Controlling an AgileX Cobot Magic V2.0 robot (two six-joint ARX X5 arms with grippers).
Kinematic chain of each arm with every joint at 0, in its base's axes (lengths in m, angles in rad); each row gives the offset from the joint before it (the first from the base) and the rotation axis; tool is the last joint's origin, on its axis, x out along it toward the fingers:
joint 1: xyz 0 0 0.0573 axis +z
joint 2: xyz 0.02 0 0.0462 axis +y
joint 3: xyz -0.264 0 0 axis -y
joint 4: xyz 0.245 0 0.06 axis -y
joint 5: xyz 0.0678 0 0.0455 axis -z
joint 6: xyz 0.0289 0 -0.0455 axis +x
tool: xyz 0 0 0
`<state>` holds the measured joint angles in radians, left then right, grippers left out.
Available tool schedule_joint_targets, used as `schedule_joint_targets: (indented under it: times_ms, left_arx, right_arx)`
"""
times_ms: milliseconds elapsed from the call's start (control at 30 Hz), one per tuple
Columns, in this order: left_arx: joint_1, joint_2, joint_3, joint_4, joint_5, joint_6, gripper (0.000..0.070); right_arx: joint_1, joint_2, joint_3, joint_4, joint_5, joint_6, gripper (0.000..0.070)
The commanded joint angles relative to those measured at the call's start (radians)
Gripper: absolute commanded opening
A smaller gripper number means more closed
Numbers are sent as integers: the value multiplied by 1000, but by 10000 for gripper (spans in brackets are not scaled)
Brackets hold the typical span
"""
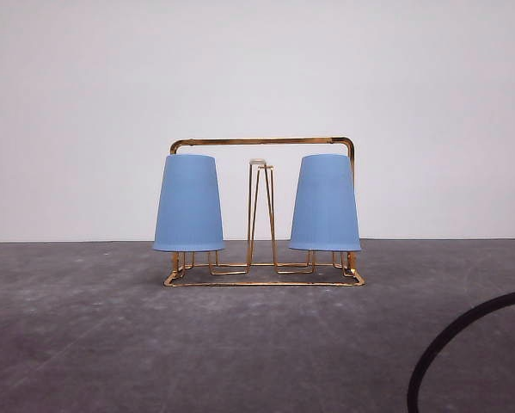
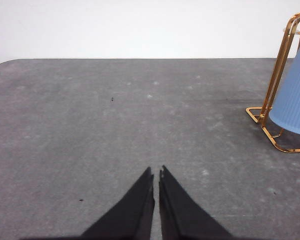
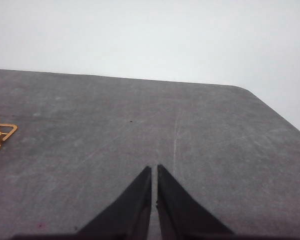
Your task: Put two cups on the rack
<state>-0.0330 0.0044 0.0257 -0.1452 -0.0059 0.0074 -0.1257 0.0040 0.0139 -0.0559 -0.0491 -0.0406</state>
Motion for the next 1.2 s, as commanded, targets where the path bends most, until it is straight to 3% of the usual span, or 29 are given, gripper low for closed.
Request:
schedule_joint_targets:
  times_ms: [0, 1167]
  left_arx:
    - [2, 0, -13, 10, -5, 7, 0]
    - [2, 0, -13, 10, -5, 7, 0]
  right_arx:
    - [-2, 0, -2, 11, 1, 7, 17]
    - [-2, 0, -2, 11, 1, 7, 17]
